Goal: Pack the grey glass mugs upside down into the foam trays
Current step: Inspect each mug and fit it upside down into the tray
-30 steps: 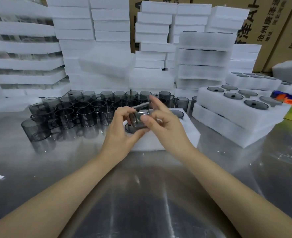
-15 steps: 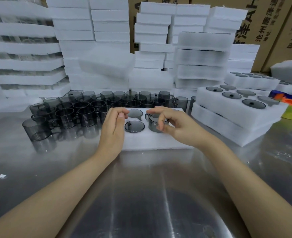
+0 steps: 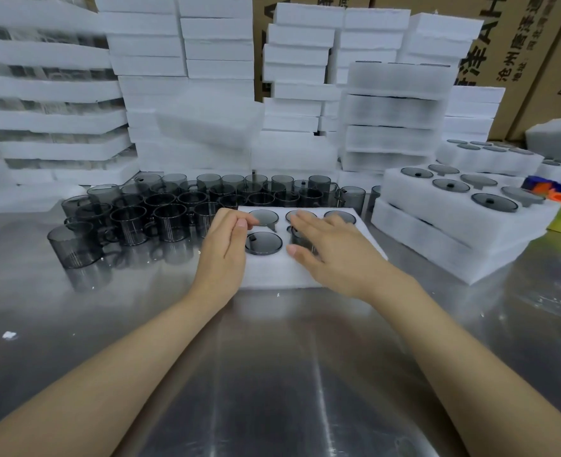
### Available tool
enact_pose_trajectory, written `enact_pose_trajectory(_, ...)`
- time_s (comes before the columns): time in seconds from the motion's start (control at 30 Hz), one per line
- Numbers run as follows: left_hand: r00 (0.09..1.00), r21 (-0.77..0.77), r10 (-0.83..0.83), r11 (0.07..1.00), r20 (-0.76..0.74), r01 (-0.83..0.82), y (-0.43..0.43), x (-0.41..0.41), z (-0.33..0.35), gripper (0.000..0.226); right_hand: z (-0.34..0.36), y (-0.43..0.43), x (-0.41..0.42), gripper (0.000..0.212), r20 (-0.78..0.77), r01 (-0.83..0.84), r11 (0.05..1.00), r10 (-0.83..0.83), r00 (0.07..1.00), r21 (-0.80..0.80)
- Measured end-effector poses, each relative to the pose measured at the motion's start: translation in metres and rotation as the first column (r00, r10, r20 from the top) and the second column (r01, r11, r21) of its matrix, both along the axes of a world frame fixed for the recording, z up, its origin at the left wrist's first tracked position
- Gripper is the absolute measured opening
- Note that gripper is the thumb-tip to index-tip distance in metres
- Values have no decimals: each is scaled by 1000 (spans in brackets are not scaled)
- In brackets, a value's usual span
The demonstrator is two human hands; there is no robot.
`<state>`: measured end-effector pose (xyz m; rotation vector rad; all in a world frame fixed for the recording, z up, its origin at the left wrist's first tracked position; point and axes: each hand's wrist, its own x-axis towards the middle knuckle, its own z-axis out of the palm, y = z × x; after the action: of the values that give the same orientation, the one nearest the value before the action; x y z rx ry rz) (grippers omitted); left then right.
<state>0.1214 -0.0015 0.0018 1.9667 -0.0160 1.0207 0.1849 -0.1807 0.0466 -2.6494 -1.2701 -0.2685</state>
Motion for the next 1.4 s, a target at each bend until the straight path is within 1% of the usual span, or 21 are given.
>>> enact_pose_trajectory(0.13, 1000, -1, 2, 1000, -18, -2, 1, 0, 0, 28, -6, 0, -8, 84, -32, 46, 987, -52, 998, -152)
enact_pose_trajectory(0.23, 999, 12, 16, 1000, -28, -16, 1, 0, -1, 28, -2, 1, -10, 99, -12, 55, 963, -60, 998, -263)
enact_pose_trajectory(0.33, 999, 17, 19, 1000, -32, -18, 0, 0, 0, 28, 2, 5, -11, 111, -45, 59, 951, -76, 996, -305)
enact_pose_trajectory(0.43, 998, 29, 30, 999, -47, -29, 0, -1, -1, 29, 1, 7, -12, 113, -101, 49, 952, -84, 991, -302)
enact_pose_trajectory(0.5, 998, 36, 37, 999, -58, -35, 0, -1, -2, 29, 1, 5, -11, 110, -155, 24, 965, -66, 986, -260)
enact_pose_trajectory(0.53, 998, 35, 35, 999, -60, -33, 0, -1, -2, 29, 2, 3, -8, 106, -202, 6, 977, -51, 978, -214)
enact_pose_trajectory(0.57, 998, 31, 29, 999, -61, -27, 0, -1, -2, 29, 3, 0, -4, 98, -272, -6, 991, -31, 962, -134)
enact_pose_trajectory(0.63, 998, 22, 16, 1000, -69, -15, -1, -2, -1, 29, 6, -9, 5, 77, -435, 51, 994, -6, 900, 93)
enact_pose_trajectory(0.67, 997, 21, 13, 1000, -74, -11, -1, -2, -1, 29, 6, -14, 10, 66, -478, 96, 978, 4, 878, 185)
enact_pose_trajectory(0.7, 997, 24, 12, 1000, -77, -10, -1, -2, 0, 29, 6, -19, 13, 60, -472, 117, 966, 6, 881, 230)
enact_pose_trajectory(0.77, 997, 35, 11, 999, -74, -9, -1, -2, -1, 29, 5, -24, 17, 58, -391, 112, 970, -20, 920, 214)
enact_pose_trajectory(0.83, 997, 46, 9, 999, -72, -6, 0, -3, -1, 29, 6, -25, 18, 58, -341, 108, 970, -29, 940, 216)
enact_pose_trajectory(0.9, 997, 43, 6, 999, -80, -3, 0, -3, 0, 29, 9, -24, 17, 44, -309, 79, 975, -11, 951, 207)
enact_pose_trajectory(0.93, 996, 40, 6, 999, -84, -3, 0, -2, 0, 30, 11, -23, 15, 39, -267, 61, 984, -14, 964, 167)
enact_pose_trajectory(0.97, 996, 39, 9, 999, -85, -6, 0, -2, 0, 30, 12, -21, 12, 38, -201, 51, 993, -28, 979, 110)
enact_pose_trajectory(1.03, 996, 43, 15, 999, -88, -11, 0, -2, -1, 30, 14, -15, 5, 45, 7, 79, 997, -79, 997, -23)
enact_pose_trajectory(1.1, 996, 50, 11, 999, -89, -7, 0, -2, -1, 30, 12, -6, -5, 51, 208, 133, 989, -116, 971, -69)
enact_pose_trajectory(1.17, 996, 50, 9, 999, -90, -4, 0, -3, 0, 31, 6, 8, -15, 55, 309, 151, 984, -115, 944, -94)
enact_pose_trajectory(1.23, 995, 51, 9, 999, -99, -4, -1, -3, 0, 31, 4, 17, -20, 53, 354, 155, 981, -106, 929, -114)
enact_pose_trajectory(1.3, 994, 50, 12, 999, -109, -6, -2, -5, 1, 30, 7, 20, -20, 50, 340, 165, 980, -119, 933, -110)
enact_pose_trajectory(1.4, 993, 58, 6, 998, -121, 1, -2, -6, 1, 29, 12, 22, -17, 53, 330, 165, 981, -123, 936, -105)
